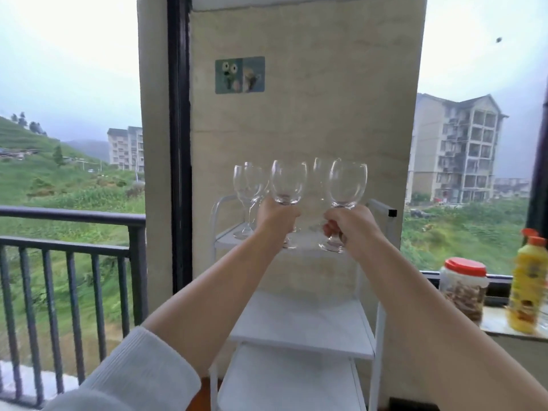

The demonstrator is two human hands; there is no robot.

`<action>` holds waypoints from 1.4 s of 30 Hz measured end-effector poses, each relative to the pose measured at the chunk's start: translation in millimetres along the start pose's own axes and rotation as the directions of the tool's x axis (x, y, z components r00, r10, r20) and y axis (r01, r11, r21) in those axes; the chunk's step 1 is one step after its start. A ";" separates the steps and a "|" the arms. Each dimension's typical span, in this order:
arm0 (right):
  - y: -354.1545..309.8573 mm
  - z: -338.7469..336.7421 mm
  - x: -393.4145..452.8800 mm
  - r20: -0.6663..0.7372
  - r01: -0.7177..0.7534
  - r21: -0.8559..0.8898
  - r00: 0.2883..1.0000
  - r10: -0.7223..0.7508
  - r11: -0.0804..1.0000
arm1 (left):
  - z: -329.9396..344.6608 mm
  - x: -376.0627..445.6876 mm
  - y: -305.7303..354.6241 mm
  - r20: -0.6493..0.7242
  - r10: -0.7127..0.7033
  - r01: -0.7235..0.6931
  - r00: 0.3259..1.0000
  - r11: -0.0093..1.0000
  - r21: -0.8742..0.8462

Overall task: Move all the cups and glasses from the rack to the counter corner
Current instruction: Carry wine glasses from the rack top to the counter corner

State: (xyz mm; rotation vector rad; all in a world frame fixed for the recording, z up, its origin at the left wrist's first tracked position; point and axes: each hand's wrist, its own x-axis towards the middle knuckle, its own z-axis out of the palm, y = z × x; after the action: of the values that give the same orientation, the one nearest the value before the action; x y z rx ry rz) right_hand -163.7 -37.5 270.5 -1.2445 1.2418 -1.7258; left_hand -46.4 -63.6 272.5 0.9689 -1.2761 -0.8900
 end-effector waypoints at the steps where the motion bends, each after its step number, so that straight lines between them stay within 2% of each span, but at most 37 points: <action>1: -3.1 -2.1 -10.2 -0.005 0.018 0.018 1.000 -0.018 1.000 | -3.7 -8.8 2.7 0.020 0.016 -0.016 1.000 0.999 -0.033; 3: -9.2 -9.0 -34.8 -0.032 0.062 0.062 0.998 -0.060 0.996 | -9.4 -29.6 6.0 0.054 0.043 -0.038 0.998 0.995 -0.091; 7: -21.0 -33.2 -85.6 -0.140 0.116 0.272 0.987 -0.080 0.955 | -8.2 -74.1 1.6 0.137 0.046 -0.026 0.989 0.989 -0.147; 10: -25.5 -64.7 -126.2 -0.255 0.159 0.268 0.963 -0.089 0.950 | 8.6 -115.6 -5.6 0.267 0.024 0.027 0.963 0.982 -0.187; 15: -22.7 -145.3 -208.9 -0.395 0.157 0.257 0.918 -0.045 0.954 | 68.7 -196.9 -13.2 0.493 0.087 0.056 0.866 0.962 -0.268; 18: -29.0 -207.6 -263.1 -0.483 0.169 0.239 0.875 -0.034 0.956 | 119.3 -252.8 -7.4 0.623 0.107 0.112 0.775 0.947 -0.302; 22: -47.6 -303.6 -345.2 -0.635 0.187 0.148 0.771 -0.052 0.971 | 193.6 -345.5 2.6 0.761 0.124 0.198 0.637 0.928 -0.317; 24: -59.4 -362.6 -397.0 -0.711 0.215 0.089 0.698 -0.090 0.973 | 239.0 -411.8 11.0 0.842 0.117 0.277 0.526 0.913 -0.301; 25: -60.9 -382.7 -416.8 -0.734 0.204 0.062 0.673 -0.094 0.977 | 254.2 -435.3 13.9 0.864 0.109 0.317 0.491 0.902 -0.294; 28: -69.3 -447.8 -491.3 -0.786 0.132 -0.041 0.608 -0.114 0.990 | 304.2 -528.3 30.2 0.946 0.070 0.484 0.316 0.846 -0.224; 31: -83.1 -505.1 -568.4 -0.838 0.047 -0.046 0.543 -0.064 0.998 | 350.3 -614.6 48.4 0.987 0.057 0.619 0.149 0.773 -0.138; 34: -110.7 -557.5 -641.3 -0.886 0.000 -0.108 0.453 -0.097 0.994 | 393.1 -700.6 67.5 0.996 0.079 0.698 -0.029 0.716 -0.036; 36: -126.9 -585.0 -677.0 -0.911 -0.007 -0.143 0.391 -0.129 0.990 | 414.4 -748.4 81.2 0.993 0.089 0.665 -0.076 0.747 -0.016; 40: -141.6 -637.2 -735.5 -0.953 -0.028 -0.146 0.273 -0.132 0.989 | 459.7 -827.9 98.7 0.993 0.065 0.608 -0.094 0.794 0.006; 42: -143.8 -672.6 -766.6 -0.972 -0.068 -0.125 0.207 -0.108 0.990 | 490.8 -870.9 105.8 0.985 0.056 0.573 -0.161 0.818 0.047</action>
State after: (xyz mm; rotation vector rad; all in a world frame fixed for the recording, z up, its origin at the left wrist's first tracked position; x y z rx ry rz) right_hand -548.7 902.9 102.9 0.0599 2.0505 -2.5975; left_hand -615.3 743.9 85.9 -0.1265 -1.9510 -2.5193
